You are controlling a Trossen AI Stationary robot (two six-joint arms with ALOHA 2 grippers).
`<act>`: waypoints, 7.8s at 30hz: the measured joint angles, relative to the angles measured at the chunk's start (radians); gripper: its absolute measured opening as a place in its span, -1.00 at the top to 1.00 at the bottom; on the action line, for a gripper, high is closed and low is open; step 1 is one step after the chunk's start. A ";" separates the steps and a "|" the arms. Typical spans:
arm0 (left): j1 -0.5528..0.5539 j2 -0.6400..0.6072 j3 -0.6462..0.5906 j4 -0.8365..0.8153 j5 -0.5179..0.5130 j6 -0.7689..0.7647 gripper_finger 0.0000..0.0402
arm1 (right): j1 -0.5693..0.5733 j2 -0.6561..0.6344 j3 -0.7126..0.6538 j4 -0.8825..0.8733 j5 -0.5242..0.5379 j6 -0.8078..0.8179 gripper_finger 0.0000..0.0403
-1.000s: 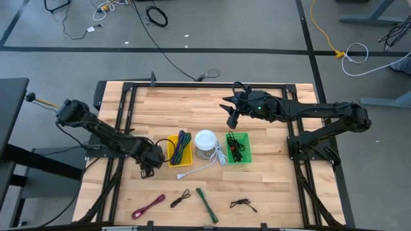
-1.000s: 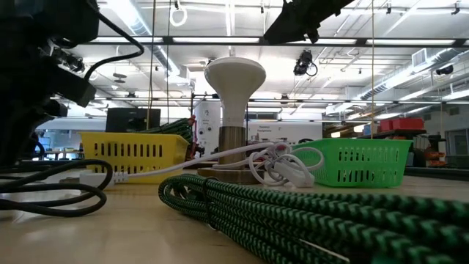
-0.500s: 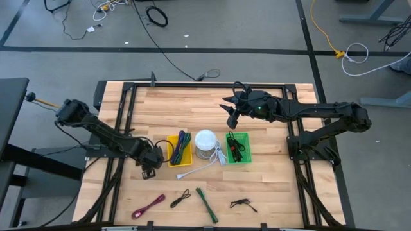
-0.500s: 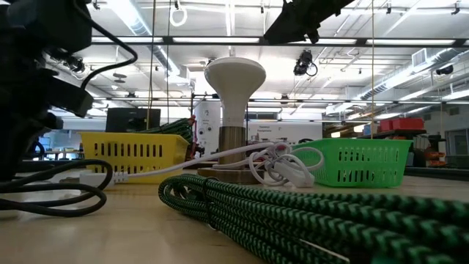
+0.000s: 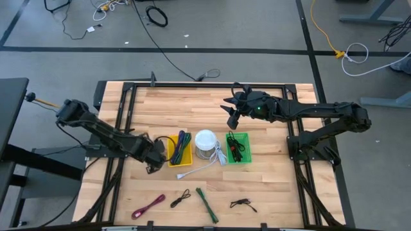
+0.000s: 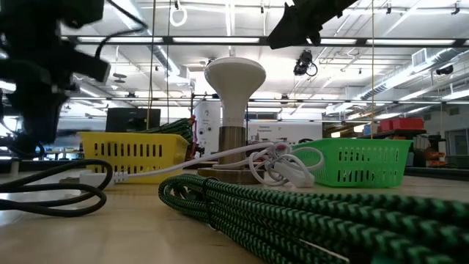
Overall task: Pick & Place USB Port
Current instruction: Put the black charger cable into the green basket
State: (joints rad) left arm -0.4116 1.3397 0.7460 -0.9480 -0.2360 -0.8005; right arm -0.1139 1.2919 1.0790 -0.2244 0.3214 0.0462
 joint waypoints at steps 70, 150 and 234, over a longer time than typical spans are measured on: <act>0.557 0.027 0.178 1.334 0.342 0.924 0.94 | 0.161 -0.001 -0.066 0.325 0.005 -0.138 0.30; 0.574 0.006 0.178 1.254 0.326 0.928 0.66 | 0.351 -0.177 -0.399 -0.135 0.054 0.688 0.91; 0.472 -0.267 0.178 0.720 0.210 0.856 0.66 | 0.831 0.518 0.006 -0.172 -0.192 0.979 0.45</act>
State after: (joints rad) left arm 0.0608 1.0725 0.9245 -0.2278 -0.0261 0.0555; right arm 0.7169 1.8099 1.0848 -0.3965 0.1298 1.0248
